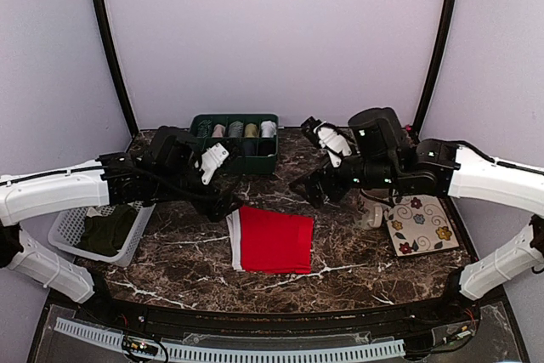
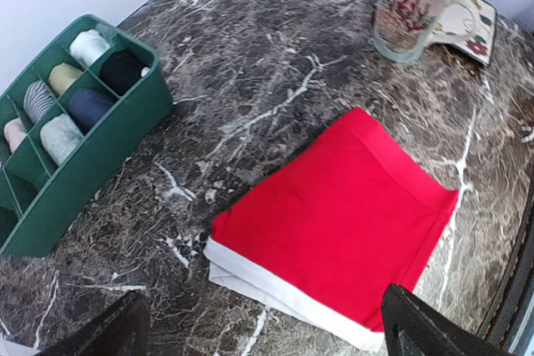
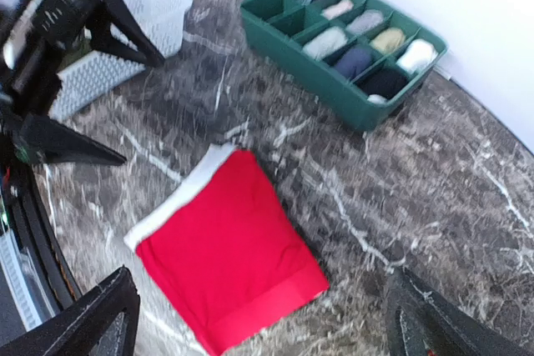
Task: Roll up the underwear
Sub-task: Smooth out the underwear at the center of the board.
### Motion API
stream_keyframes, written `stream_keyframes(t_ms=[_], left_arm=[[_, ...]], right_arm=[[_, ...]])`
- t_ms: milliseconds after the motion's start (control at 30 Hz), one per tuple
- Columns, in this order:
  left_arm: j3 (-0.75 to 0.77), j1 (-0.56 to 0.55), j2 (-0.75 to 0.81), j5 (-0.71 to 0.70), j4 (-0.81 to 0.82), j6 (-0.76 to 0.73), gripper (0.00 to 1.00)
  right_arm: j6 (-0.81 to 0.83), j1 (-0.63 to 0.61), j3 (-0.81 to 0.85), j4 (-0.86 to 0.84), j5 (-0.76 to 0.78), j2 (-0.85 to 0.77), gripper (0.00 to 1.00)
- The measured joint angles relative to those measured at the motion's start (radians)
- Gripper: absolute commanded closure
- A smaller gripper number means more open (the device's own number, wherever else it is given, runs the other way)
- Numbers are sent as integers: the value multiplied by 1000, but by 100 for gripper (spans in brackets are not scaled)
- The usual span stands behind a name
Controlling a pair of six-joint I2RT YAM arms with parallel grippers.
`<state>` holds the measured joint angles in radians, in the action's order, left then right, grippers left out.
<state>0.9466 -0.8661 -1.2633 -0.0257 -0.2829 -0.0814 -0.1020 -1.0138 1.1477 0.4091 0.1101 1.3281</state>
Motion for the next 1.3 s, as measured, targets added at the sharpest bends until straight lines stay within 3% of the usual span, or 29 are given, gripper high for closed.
stream_keyframes(t_ms=[100, 167, 300, 567, 800, 1133, 1300], left_arm=[[145, 29, -103, -11, -10, 69, 1], [245, 67, -183, 59, 11, 139, 1], [232, 169, -246, 256, 136, 275, 1], [206, 248, -478, 542, 247, 457, 25], [182, 306, -544, 576, 238, 501, 33], [237, 334, -650, 566, 131, 414, 50], [269, 333, -694, 546, 71, 369, 68]], right_arm=[[-62, 33, -11, -104, 21, -37, 0], [-114, 70, 21, -130, -5, -2, 0], [-197, 127, 140, -139, -124, 166, 0], [-356, 188, 134, -156, -378, 413, 6], [-366, 206, 131, -109, -466, 508, 11], [-344, 211, 102, -48, -459, 555, 14], [-341, 216, 66, -46, -453, 576, 15]])
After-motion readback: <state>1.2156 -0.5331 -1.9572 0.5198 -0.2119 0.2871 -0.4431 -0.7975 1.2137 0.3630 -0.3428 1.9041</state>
